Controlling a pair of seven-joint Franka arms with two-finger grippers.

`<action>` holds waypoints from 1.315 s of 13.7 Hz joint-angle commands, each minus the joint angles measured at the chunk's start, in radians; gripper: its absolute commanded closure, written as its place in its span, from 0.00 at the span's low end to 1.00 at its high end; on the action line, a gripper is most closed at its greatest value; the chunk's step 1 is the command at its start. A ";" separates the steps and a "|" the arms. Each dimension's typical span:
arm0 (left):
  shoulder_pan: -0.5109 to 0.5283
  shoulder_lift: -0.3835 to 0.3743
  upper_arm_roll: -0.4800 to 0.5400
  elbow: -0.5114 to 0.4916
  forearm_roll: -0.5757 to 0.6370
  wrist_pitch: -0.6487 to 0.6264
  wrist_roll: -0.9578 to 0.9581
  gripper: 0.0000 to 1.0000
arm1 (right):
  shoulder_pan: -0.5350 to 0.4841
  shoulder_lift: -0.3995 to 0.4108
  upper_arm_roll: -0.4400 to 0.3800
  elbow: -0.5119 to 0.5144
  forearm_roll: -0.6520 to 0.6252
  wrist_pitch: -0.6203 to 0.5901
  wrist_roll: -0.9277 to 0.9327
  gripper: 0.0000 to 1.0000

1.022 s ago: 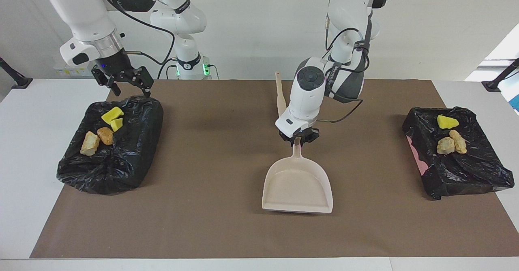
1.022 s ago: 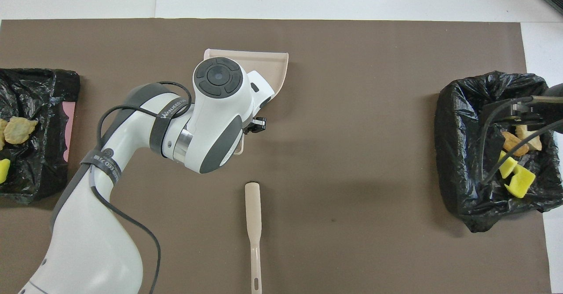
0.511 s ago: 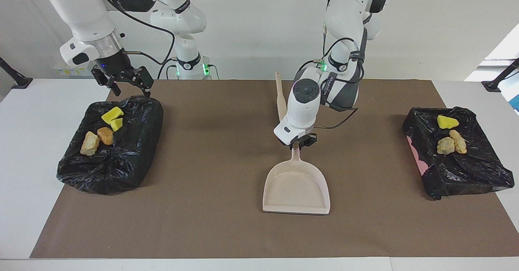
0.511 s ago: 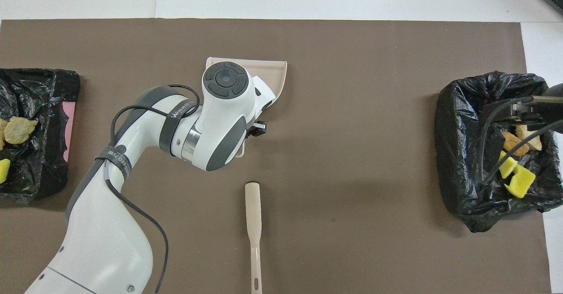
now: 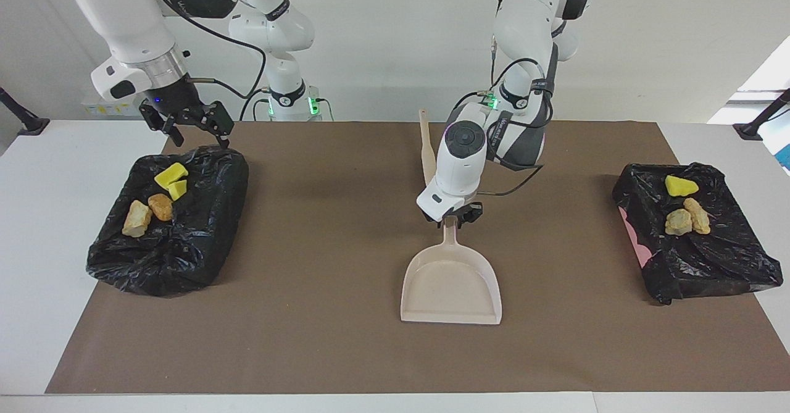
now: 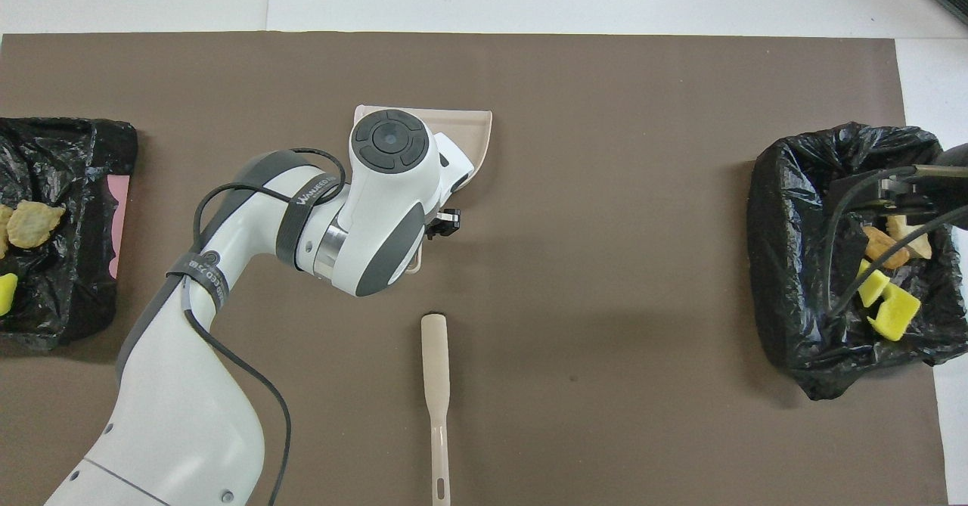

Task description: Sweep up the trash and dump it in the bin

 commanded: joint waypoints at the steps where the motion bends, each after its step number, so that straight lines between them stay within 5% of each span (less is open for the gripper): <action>1: 0.002 -0.050 0.025 -0.017 0.000 0.006 0.002 0.00 | -0.002 -0.017 0.001 -0.017 0.012 -0.002 -0.002 0.00; 8: 0.235 -0.341 0.033 -0.140 0.045 -0.042 0.331 0.00 | -0.011 -0.017 0.000 -0.017 0.004 -0.009 -0.002 0.00; 15: 0.502 -0.512 0.045 -0.044 0.022 -0.279 0.612 0.00 | -0.007 -0.017 0.001 -0.017 0.006 -0.006 -0.002 0.00; 18: 0.536 -0.572 0.048 -0.036 -0.008 -0.367 0.615 0.00 | -0.007 -0.017 0.001 -0.017 0.006 -0.006 -0.002 0.00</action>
